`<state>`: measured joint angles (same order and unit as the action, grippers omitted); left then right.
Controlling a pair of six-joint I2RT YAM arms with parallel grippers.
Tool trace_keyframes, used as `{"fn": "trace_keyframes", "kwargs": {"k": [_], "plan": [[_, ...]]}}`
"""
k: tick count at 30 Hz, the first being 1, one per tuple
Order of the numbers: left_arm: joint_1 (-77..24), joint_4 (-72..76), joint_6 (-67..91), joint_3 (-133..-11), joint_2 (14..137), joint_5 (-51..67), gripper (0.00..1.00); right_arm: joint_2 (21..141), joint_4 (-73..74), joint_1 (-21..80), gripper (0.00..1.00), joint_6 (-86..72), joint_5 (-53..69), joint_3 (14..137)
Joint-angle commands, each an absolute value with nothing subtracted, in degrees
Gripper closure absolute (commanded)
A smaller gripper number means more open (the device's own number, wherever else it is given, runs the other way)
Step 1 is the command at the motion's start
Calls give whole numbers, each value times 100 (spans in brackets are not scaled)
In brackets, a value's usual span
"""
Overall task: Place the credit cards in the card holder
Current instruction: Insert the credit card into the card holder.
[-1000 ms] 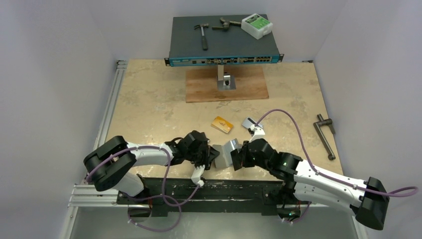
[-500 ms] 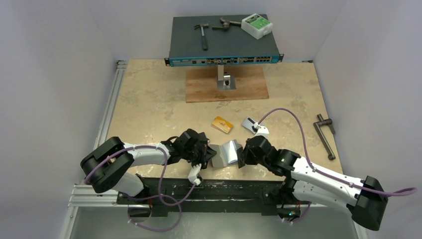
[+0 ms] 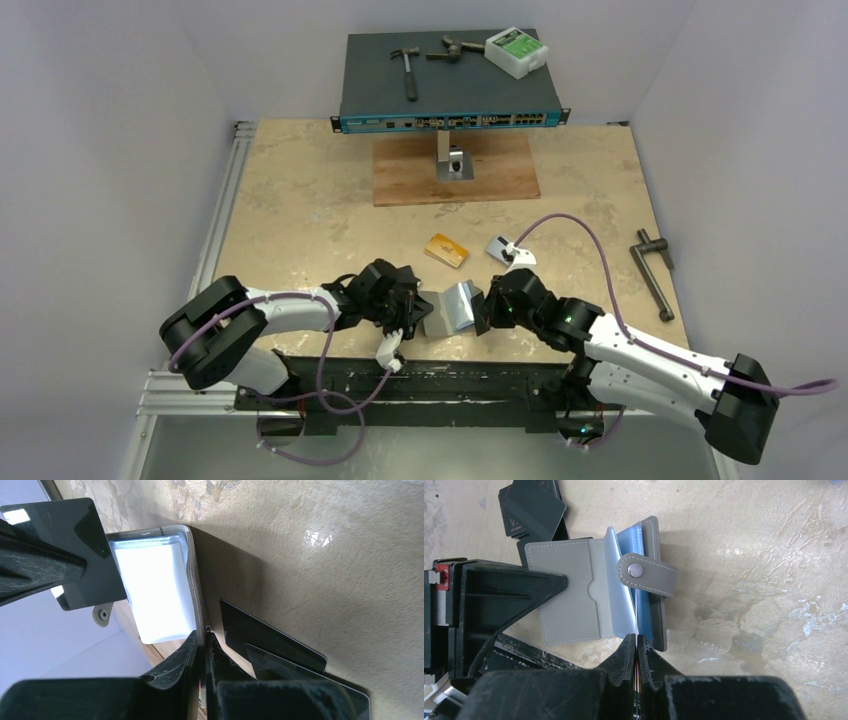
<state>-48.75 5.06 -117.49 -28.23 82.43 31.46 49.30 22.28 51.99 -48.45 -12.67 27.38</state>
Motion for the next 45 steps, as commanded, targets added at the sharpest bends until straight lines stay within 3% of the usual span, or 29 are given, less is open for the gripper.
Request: {"fn": "trace_keyframes", "kwargs": {"k": [1, 45], "plan": [[-4834, 425, -13211, -2779, 8108, 3345, 94, 4865, 1750, 5177, 100, -4504, -1160, 2852], [-4814, 361, -13166, -2615, 7969, 3194, 95, 5041, 1877, 5176, 100, -4758, -1250, 2768]]}}
